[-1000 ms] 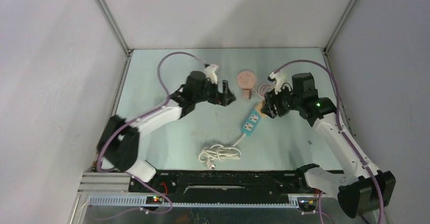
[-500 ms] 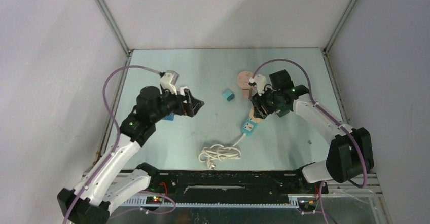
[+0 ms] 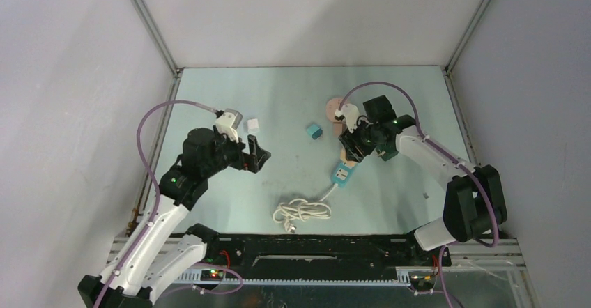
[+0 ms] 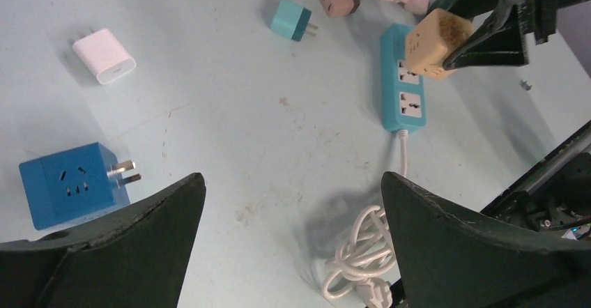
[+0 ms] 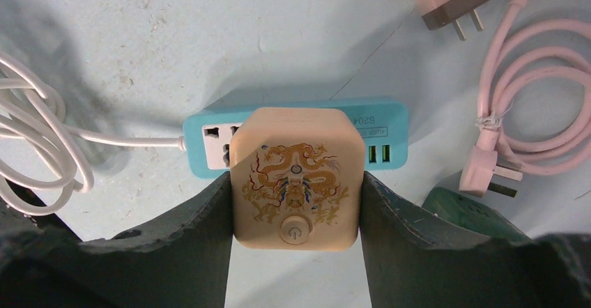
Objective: Insert the plug
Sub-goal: Insert the plug into the socket.
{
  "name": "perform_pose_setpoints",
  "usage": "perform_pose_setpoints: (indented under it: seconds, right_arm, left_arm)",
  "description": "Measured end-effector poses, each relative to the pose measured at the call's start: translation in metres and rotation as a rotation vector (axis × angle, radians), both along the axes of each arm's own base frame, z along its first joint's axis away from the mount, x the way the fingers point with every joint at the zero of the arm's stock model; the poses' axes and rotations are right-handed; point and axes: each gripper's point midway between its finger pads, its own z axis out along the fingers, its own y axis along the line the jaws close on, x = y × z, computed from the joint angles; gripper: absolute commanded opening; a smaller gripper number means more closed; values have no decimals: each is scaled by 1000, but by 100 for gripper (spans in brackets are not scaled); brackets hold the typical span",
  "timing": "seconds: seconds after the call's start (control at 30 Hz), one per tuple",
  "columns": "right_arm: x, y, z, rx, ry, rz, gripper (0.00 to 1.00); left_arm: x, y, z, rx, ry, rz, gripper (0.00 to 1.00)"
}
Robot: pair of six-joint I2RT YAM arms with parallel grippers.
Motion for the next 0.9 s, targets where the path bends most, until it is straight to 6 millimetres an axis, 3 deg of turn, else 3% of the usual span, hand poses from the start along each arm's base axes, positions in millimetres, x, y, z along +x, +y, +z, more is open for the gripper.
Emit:
perform_pose_setpoints:
  seconds: [0.13, 0.33, 0.9]
  right_arm:
    - [1, 3, -1, 1, -4, 12, 0]
    - [1, 6, -11, -10, 19, 30, 0]
    - [1, 5, -13, -31, 17, 37, 0]
  left_arm:
    - [-1, 3, -7, 10, 18, 8, 100]
    - [0, 6, -4, 9, 5, 16, 100]
    - [2, 11, -2, 1, -2, 32, 100]
